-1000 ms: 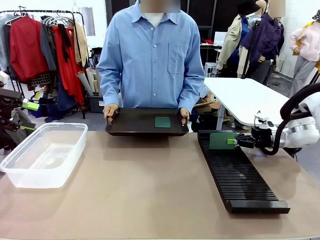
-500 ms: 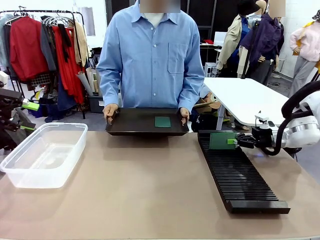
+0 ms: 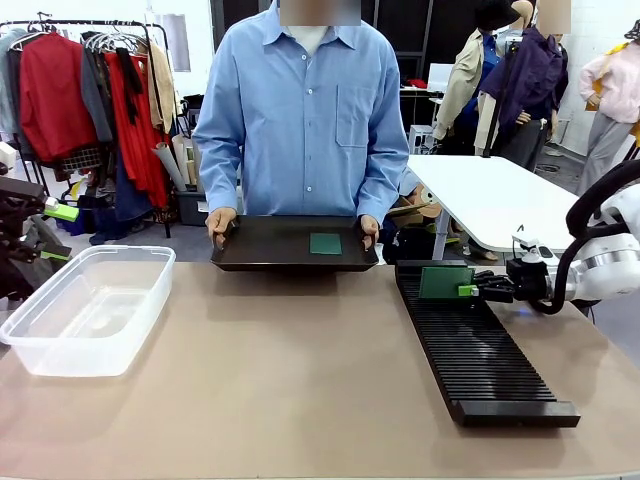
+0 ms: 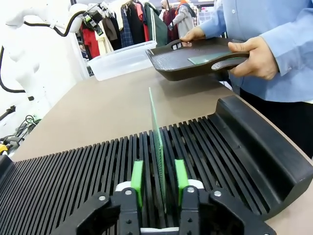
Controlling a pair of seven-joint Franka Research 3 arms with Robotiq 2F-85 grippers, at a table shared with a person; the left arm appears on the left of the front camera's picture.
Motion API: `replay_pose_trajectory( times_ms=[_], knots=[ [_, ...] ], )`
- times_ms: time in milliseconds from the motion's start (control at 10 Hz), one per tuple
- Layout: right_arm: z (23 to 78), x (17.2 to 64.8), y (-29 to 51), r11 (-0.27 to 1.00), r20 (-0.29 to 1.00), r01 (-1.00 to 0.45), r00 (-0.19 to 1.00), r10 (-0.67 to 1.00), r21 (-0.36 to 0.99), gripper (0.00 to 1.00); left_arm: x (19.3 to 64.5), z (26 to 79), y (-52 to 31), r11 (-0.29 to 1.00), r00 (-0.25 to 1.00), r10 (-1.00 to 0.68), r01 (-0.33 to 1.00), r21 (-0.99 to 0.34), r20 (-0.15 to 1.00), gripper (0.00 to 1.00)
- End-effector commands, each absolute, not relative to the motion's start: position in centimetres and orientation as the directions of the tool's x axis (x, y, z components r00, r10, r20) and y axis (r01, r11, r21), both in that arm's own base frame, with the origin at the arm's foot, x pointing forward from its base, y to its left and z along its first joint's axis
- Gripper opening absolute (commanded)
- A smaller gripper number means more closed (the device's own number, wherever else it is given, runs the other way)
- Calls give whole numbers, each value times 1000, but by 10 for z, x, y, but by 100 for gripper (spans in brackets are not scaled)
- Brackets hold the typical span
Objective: Sort PCBs into racks and boxes based on the side picked up.
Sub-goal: If the short side of the Blank PCB is picked up, insert it into the PCB Rack ; if the long side is picked up, place it in the Organizing box.
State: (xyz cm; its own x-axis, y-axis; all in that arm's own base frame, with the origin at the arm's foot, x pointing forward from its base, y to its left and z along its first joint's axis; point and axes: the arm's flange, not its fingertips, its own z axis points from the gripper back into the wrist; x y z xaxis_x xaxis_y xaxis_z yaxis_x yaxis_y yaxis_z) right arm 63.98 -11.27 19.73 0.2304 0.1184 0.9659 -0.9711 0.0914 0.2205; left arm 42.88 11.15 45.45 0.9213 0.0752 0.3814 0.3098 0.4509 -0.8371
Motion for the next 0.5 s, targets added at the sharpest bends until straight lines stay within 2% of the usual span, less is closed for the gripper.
replay_pose_trajectory(
  times_ms=[0,200,400],
  knots=[
    [202,630,-107,102,970,-976,205,133,193,51,428,457,111,454,924,81,299,-839,373,100],
    [209,634,-107,95,971,-978,198,135,186,51,428,457,111,454,924,81,299,-839,373,100],
    [214,636,-109,90,971,-978,200,132,190,90,428,457,111,454,924,81,299,-839,373,100]
  ],
)
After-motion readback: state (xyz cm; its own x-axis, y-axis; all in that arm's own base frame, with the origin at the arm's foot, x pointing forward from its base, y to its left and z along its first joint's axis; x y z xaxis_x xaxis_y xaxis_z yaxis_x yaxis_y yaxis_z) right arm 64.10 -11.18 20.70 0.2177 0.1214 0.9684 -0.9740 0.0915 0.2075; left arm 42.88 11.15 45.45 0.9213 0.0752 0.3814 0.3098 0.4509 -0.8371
